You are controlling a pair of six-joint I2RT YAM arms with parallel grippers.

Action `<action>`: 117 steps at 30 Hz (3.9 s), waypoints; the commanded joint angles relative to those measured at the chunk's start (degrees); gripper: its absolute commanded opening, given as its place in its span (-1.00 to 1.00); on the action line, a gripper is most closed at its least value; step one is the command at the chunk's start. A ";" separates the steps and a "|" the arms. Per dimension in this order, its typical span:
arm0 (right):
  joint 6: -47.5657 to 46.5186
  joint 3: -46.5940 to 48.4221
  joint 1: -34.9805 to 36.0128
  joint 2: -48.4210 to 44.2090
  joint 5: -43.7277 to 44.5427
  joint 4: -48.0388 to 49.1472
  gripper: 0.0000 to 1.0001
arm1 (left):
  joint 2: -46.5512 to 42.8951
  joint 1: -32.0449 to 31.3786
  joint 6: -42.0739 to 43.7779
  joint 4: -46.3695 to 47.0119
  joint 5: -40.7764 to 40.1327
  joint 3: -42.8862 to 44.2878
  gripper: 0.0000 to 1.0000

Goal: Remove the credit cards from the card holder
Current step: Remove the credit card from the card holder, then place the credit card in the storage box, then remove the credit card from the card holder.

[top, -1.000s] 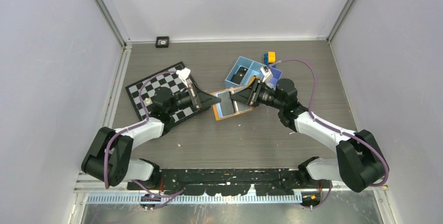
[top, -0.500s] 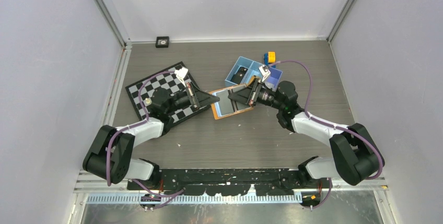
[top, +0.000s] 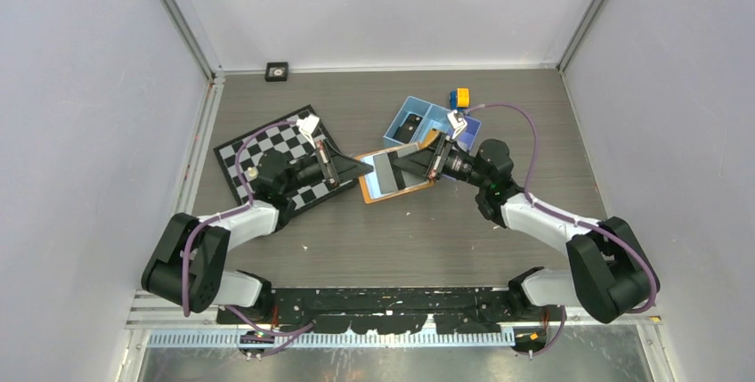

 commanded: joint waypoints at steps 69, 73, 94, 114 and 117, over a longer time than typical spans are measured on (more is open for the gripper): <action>-17.02 11.55 -1.83 -5.86 29.95 -39.34 0.64 | -4.34 -5.61 21.72 -42.66 -26.20 11.82 -1.00; -17.04 3.25 -1.02 -8.86 25.90 -27.65 0.66 | -3.89 -5.76 19.93 -40.05 -24.63 11.83 -1.00; -20.83 -0.18 -0.65 -9.20 18.51 -20.08 0.75 | -9.96 -6.03 13.12 -15.96 -16.00 3.05 -1.00; -10.97 -2.04 -0.79 -4.10 6.16 -1.07 0.34 | -12.52 -5.68 11.89 -18.53 -14.08 5.04 -1.00; -10.88 -2.76 -0.75 -5.13 6.69 -0.38 0.11 | -11.79 -5.68 11.83 -18.42 -13.79 5.26 -1.00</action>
